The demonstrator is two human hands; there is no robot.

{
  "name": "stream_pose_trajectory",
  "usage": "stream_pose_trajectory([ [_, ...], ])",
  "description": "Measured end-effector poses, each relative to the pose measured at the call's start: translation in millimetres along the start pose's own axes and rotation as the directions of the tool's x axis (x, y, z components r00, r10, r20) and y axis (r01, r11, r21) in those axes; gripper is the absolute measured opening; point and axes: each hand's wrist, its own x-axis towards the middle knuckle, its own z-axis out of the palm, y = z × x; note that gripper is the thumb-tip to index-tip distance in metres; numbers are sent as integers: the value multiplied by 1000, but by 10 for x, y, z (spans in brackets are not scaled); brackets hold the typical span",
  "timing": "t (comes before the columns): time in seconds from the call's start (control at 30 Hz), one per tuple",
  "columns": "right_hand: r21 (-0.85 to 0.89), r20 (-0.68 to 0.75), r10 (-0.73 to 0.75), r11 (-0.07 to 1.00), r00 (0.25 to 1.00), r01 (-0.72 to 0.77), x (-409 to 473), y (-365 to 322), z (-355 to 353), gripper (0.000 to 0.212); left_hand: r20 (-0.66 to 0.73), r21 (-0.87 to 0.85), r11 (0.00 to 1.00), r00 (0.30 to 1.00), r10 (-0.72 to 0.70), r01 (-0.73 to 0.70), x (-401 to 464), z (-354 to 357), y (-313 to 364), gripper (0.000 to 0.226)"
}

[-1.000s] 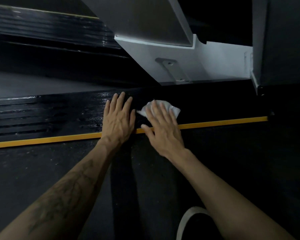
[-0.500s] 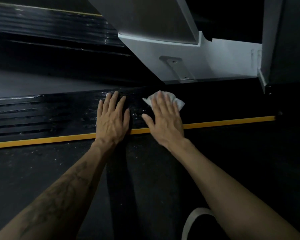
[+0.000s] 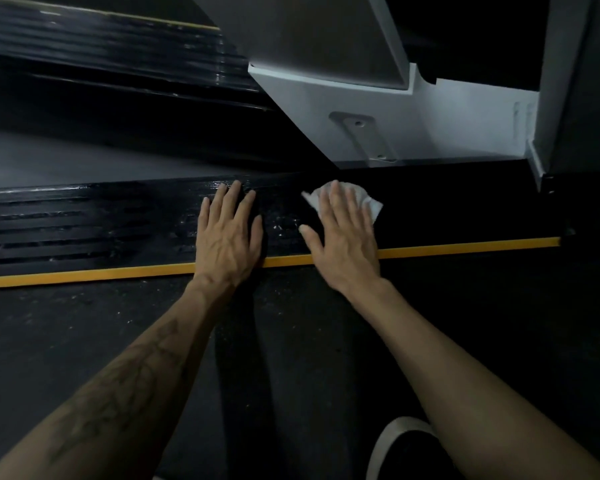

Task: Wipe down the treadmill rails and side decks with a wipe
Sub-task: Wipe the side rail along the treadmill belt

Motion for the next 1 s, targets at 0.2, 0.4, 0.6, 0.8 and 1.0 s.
stream_pose_trajectory([
  [0.2,-36,13,-372,927,928,372,-290,228,26,69,14,-11,1000,1000,-6,6,12,-14,3,52],
  [0.4,-71,33,-142,987,989,144,-19,303,-101,79,32,-12,999,999,-38,38,27,-19,46,53],
  [0.6,-43,69,-162,985,984,165,-9,-186,-33,79,68,-5,1000,998,-5,5,30,-76,10,54],
  [0.8,-78,54,-327,941,944,330,-231,352,-41,68,76,0,1000,997,-8,8,39,-105,23,54],
  [1.0,-50,49,2,999,999,1,207,97,-132,76,60,5,1000,998,-18,18,30,-90,52,53],
])
